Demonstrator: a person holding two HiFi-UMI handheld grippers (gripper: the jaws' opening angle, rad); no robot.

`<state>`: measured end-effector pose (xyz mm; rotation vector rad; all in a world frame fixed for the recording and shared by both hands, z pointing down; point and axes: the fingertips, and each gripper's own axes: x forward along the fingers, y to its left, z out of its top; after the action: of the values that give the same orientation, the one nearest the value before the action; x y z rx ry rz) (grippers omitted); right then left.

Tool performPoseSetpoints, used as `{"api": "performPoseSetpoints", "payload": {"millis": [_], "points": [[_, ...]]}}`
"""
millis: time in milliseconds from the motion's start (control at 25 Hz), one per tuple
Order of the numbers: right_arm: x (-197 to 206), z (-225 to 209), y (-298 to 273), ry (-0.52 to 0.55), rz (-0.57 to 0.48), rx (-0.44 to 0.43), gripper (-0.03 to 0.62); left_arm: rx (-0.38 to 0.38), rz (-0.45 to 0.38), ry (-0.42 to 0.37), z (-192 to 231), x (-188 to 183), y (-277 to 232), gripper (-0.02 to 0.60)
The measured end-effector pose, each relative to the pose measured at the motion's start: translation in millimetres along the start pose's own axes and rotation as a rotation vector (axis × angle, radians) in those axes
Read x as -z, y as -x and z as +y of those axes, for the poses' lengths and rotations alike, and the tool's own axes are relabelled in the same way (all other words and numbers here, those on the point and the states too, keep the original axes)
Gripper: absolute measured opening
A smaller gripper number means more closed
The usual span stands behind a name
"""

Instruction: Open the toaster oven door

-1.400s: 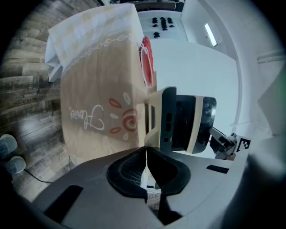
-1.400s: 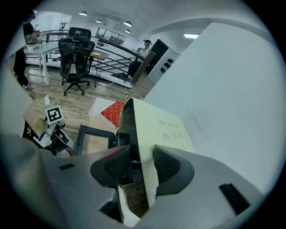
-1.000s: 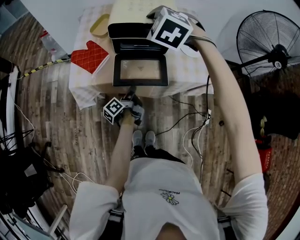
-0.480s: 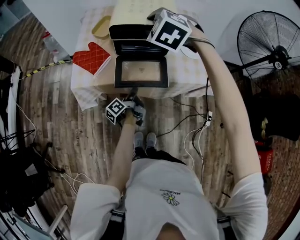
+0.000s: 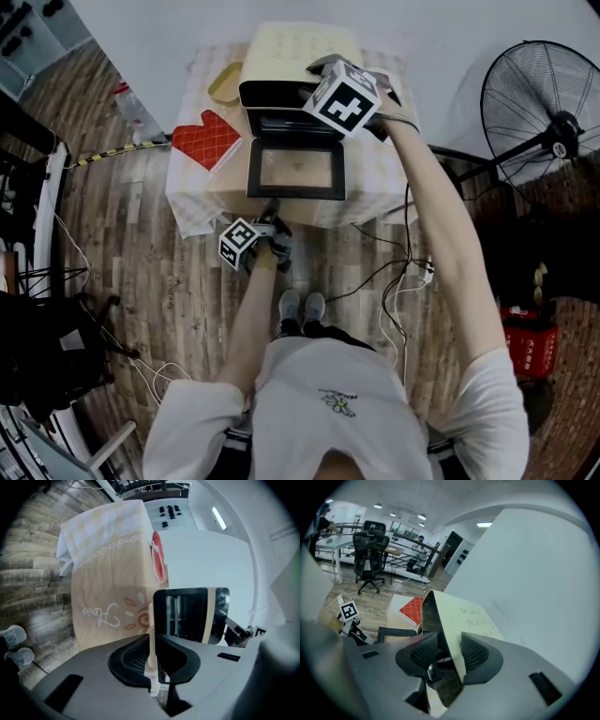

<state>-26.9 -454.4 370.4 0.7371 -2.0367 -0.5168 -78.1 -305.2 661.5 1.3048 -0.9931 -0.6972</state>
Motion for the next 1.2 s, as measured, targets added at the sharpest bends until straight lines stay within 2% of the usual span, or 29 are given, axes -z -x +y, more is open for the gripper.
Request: {"api": "performPoseSetpoints", "payload": {"millis": [160,240,320,440,560,760,920,1040,1200], "points": [[9.8,8.0,16.4,-0.076,-0.050,0.061,0.117,0.009,0.005,-0.137,-28.3,-13.6,17.1,0.055],[14.1,11.8,26.9,-0.117,-0.070,0.094,0.117,0.004,-0.026,-0.183,-43.0,-22.7,27.3,0.055],[12.1,5.8,41.1,-0.150,-0.103,0.142,0.109,0.018,-0.057,-0.264,-69.4,-37.4,31.9,0.055],[-1.4,-14.4,71.8,-0.205,-0.189,0.227,0.101,0.082,-0.112,-0.463,-140.9,-68.7,29.8,0.055],[-0.1,-10.8,109.5,-0.324,-0.292,0.272,0.100,0.127,-0.190,-0.700,-219.1,-80.2,39.8,0.054],[14.8,11.3,167.6,-0.526,-0.465,0.379,0.097,0.199,-0.260,-1.129,-323.6,-46.2,60.4,0.046],[22.1,35.8,200.5,-0.606,-0.549,0.464,0.097,0.228,-0.356,-1.447,-363.7,-7.4,85.5,0.021],[30.9,58.1,218.9,-0.640,-0.581,0.512,0.090,0.225,-0.382,-1.585,-368.3,23.3,98.3,0.018],[53.5,85.1,236.8,-0.714,-0.581,0.601,0.028,0.200,-0.370,-1.699,-357.5,53.5,110.0,0.017]]}}
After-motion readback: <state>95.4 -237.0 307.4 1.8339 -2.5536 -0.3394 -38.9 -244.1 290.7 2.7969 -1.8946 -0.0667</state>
